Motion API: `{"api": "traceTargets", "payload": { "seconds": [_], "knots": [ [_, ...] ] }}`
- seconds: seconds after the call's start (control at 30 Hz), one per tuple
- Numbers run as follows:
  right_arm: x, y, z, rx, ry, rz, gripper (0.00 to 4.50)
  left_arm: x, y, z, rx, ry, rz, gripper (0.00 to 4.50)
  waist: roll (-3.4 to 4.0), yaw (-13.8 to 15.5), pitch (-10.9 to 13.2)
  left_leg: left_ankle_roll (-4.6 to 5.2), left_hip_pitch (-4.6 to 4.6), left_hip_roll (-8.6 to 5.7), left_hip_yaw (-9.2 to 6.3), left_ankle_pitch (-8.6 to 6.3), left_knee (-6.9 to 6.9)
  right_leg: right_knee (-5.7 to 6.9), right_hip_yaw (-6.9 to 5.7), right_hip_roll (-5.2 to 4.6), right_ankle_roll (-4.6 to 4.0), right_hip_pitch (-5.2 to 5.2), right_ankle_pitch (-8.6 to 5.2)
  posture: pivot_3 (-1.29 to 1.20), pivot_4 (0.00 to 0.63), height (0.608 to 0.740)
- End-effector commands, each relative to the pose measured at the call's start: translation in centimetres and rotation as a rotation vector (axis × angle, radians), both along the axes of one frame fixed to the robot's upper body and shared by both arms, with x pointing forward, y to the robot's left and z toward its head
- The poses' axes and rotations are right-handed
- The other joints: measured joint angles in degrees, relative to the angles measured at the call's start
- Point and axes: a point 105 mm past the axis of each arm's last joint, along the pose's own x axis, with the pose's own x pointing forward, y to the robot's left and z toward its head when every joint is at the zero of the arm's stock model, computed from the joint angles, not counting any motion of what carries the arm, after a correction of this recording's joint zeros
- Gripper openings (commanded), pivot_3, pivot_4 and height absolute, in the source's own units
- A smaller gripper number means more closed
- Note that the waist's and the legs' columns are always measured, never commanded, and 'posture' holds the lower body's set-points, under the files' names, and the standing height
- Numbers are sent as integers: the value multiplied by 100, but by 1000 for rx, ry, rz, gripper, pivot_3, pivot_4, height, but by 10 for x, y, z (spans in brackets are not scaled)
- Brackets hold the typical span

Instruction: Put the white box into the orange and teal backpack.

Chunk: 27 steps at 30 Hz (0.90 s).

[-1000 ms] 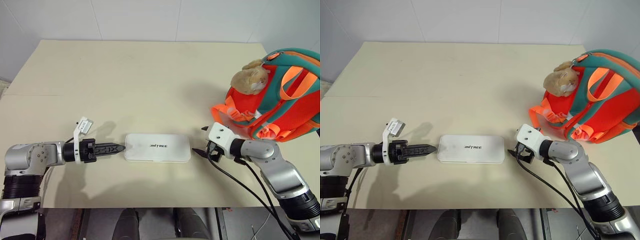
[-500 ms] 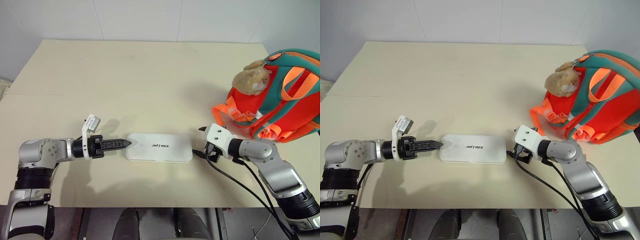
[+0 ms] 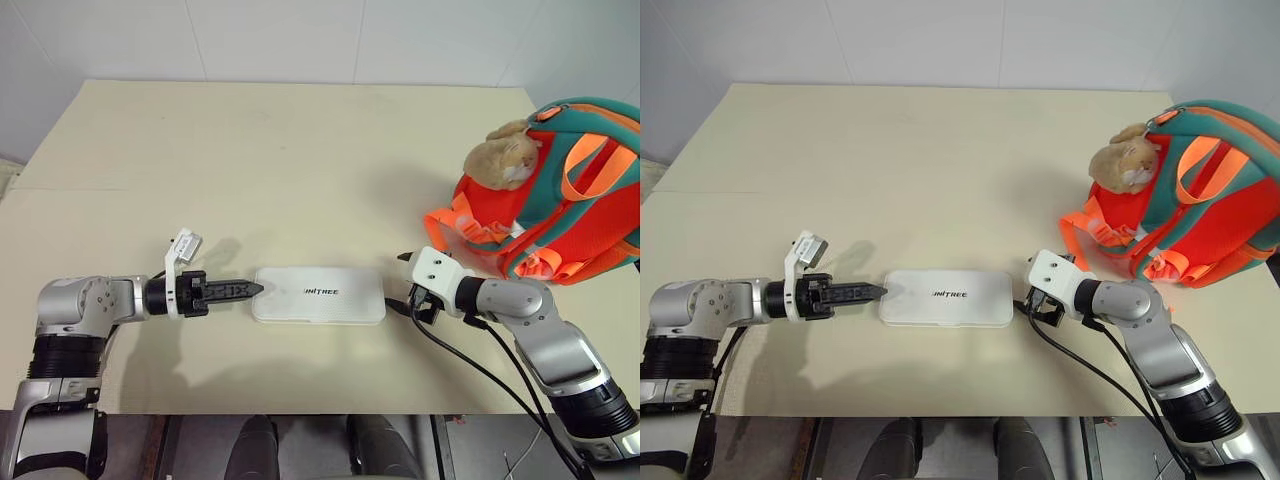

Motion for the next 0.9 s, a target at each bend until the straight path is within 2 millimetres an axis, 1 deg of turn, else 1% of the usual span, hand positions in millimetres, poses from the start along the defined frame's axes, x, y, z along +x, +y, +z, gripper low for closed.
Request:
{"api": "traceTargets", "payload": {
  "seconds": [0.03, 0.17, 0.3, 0.43, 0.5, 0.63, 0.8, 0.9],
  "knots": [
    [-5, 13, 7, 35, -30, 65, 4500, -7, -10, 2, -21, -1, -58, 4441, 0, 0, 0, 0, 0, 0, 0, 0, 0, 0, 0, 0, 0, 0, 0, 0, 150, 740],
    [-4, 15, 8, 38, -31, 66, 4500, -6, -11, 8, -41, -14, -52, 4441, 0, -5, 0, 0, 0, 0, 0, 0, 0, 0, 0, 0, 0, 0, 0, 0, 150, 740],
    [-2, 15, 9, 42, -36, 63, 4500, -14, -12, 9, -44, -3, -60, 4441, 0, -22, 0, 0, 0, 0, 0, 0, 0, 0, 0, 0, 0, 0, 0, 0, 150, 740],
    [-3, 15, 8, 45, -36, 60, 4500, -21, -2, 8, -29, 16, -24, 4441, 0, -28, 0, 0, 0, 0, -1, 0, -2, 0, 0, 0, 0, -1, 0, 0, 150, 740],
    [-4, 15, 7, 45, -34, 60, 4500, -25, 7, 6, -16, 31, 4, 4441, 0, -32, 0, -1, 0, 0, -1, -1, -2, 0, 1, 0, 0, -1, 0, 0, 150, 740],
    [-3, 15, 6, 45, -30, 61, 4500, -28, 19, 1, 9, 60, 45, 4441, 0, -33, 0, -1, 1, 0, -1, -1, -4, -1, 0, -1, -2, -3, -1, 0, 150, 740],
    [-1, 16, 6, 45, -31, 65, 4500, -33, 26, -6, 22, 89, 70, 4441, 0, -23, 0, -2, 0, 0, 0, -2, -10, -7, -1, -3, -3, -2, -2, 0, 150, 740],
    [-1, 17, 6, 47, -30, 69, 4500, -35, 25, -7, 7, 98, 74, 4441, 0, -31, 0, -2, 1, 0, 0, -2, -18, -8, -1, -3, -5, -4, -3, 0, 150, 740]
  ]
}}
